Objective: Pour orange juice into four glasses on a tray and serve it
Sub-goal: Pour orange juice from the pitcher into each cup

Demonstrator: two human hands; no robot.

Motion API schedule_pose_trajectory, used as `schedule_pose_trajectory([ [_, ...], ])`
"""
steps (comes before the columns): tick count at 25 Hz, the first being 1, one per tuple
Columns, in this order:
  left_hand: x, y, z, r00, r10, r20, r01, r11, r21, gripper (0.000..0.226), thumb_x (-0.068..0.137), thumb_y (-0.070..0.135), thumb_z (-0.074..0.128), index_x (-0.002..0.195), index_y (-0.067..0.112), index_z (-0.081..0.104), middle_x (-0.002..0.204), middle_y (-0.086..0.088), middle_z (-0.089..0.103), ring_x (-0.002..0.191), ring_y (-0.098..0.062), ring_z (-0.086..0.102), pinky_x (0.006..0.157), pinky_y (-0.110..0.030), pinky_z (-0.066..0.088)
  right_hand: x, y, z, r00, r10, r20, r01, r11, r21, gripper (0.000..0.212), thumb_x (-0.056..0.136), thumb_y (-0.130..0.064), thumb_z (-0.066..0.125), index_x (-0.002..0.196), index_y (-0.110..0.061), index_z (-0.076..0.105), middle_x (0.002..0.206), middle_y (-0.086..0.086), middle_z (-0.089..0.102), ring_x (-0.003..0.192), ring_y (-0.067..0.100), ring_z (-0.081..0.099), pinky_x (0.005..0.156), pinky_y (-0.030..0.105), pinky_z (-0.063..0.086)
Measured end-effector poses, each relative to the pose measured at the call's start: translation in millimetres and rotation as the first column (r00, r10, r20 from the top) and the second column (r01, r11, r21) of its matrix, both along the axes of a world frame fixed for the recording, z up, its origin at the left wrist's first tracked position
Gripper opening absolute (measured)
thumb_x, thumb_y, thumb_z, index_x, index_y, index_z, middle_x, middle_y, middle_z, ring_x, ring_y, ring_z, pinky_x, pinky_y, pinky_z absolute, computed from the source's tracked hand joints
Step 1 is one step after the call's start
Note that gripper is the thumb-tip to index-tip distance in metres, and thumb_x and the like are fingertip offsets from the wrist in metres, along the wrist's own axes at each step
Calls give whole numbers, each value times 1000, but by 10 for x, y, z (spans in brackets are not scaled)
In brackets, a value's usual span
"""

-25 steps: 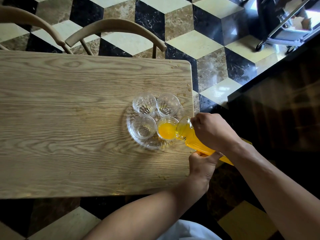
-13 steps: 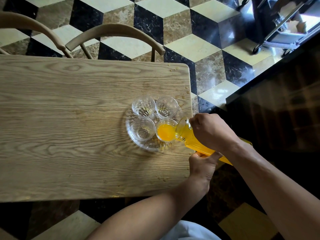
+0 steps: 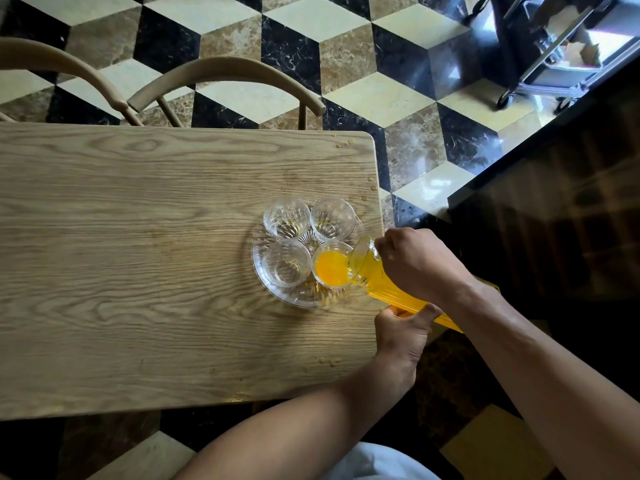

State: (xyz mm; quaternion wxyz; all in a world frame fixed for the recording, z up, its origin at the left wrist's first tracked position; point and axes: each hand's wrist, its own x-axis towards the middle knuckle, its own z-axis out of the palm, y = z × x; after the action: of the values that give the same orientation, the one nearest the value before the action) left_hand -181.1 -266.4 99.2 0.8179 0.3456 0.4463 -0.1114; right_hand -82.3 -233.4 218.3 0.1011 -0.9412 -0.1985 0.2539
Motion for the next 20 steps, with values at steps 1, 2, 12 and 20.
schedule_pose_trajectory([
  [1,-8,10,1,1000,1,4,-1,1000,3,42,50,34,95,78,14,72,74,-2,72,73,-18,60,77,-40,57,2,3,-7,1000,-6,-2,6,1000,3,41,103,-33,40,65,-19,45,83,15,64,69,32,55,48,28,31],
  [2,-11,25,-4,1000,1,11,-1,1000,11,39,52,32,94,79,14,72,74,-1,72,71,-17,61,76,-38,56,7,5,-15,1000,-9,-1,9,1000,12,41,103,-33,40,65,-18,46,82,15,64,69,32,54,49,28,31],
  [12,32,115,-192,999,-13,-41,23,963,270,38,61,26,98,85,12,71,71,7,72,54,-1,58,60,-24,51,61,-87,-75,995,-77,-64,89,971,223,41,104,-32,45,83,-3,66,84,14,73,77,34,65,69,42,54],
  [20,399,71,-276,996,59,-72,-22,900,436,44,58,34,98,83,17,65,72,10,67,48,11,47,60,-23,46,397,-189,-69,995,-2,-101,32,954,299,40,105,-28,46,85,0,65,74,16,67,55,22,46,50,32,33],
])
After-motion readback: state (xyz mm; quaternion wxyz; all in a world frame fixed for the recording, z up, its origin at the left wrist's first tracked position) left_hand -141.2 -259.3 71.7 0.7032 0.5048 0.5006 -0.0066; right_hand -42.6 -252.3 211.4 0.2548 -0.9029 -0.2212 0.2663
